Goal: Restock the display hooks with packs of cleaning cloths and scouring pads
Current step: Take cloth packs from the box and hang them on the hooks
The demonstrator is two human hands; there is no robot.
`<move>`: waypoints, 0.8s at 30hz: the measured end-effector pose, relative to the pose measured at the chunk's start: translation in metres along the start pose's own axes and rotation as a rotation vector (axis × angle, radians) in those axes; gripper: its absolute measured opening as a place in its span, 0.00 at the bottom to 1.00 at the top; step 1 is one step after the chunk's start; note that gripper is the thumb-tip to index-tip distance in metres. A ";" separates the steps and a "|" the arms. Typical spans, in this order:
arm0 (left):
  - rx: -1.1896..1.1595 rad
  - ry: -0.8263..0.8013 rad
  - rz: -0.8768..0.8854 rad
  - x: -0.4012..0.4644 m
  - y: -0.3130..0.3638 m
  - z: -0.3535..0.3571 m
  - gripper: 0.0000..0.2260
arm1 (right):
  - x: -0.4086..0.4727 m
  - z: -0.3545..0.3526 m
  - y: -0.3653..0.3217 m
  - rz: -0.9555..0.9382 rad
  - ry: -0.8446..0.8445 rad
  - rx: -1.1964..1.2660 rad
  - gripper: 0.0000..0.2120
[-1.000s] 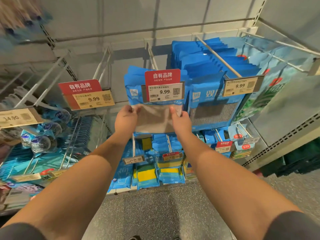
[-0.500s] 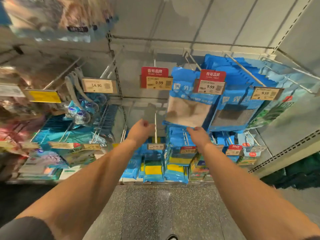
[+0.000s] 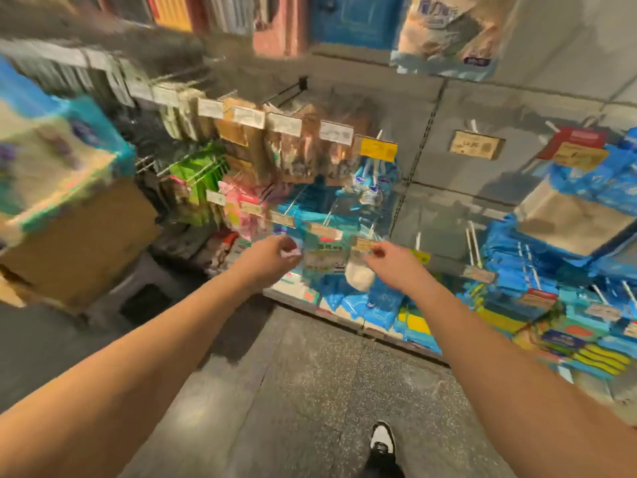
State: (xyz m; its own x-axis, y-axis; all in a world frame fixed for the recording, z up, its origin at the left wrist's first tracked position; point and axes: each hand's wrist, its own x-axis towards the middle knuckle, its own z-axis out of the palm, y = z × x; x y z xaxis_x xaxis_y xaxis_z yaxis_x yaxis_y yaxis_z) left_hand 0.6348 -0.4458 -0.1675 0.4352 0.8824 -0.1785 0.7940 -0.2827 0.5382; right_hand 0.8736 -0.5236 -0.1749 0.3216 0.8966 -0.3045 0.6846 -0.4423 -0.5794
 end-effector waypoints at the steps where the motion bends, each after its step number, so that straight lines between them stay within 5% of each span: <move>1: 0.030 0.019 -0.014 -0.010 -0.023 -0.015 0.16 | 0.002 0.015 -0.022 -0.046 -0.024 -0.039 0.22; 12: 0.262 0.171 -0.137 -0.035 -0.219 -0.147 0.15 | 0.060 0.155 -0.233 -0.411 -0.128 -0.309 0.24; 24: 0.388 0.273 -0.188 0.067 -0.383 -0.325 0.14 | 0.176 0.249 -0.449 -0.496 -0.168 -0.319 0.28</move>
State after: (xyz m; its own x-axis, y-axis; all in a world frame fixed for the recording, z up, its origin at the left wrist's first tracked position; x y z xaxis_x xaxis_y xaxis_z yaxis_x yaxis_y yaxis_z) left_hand 0.2217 -0.1559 -0.1181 0.1844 0.9828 0.0069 0.9695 -0.1831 0.1632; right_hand 0.4602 -0.1730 -0.1563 -0.1749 0.9668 -0.1863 0.8966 0.0782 -0.4359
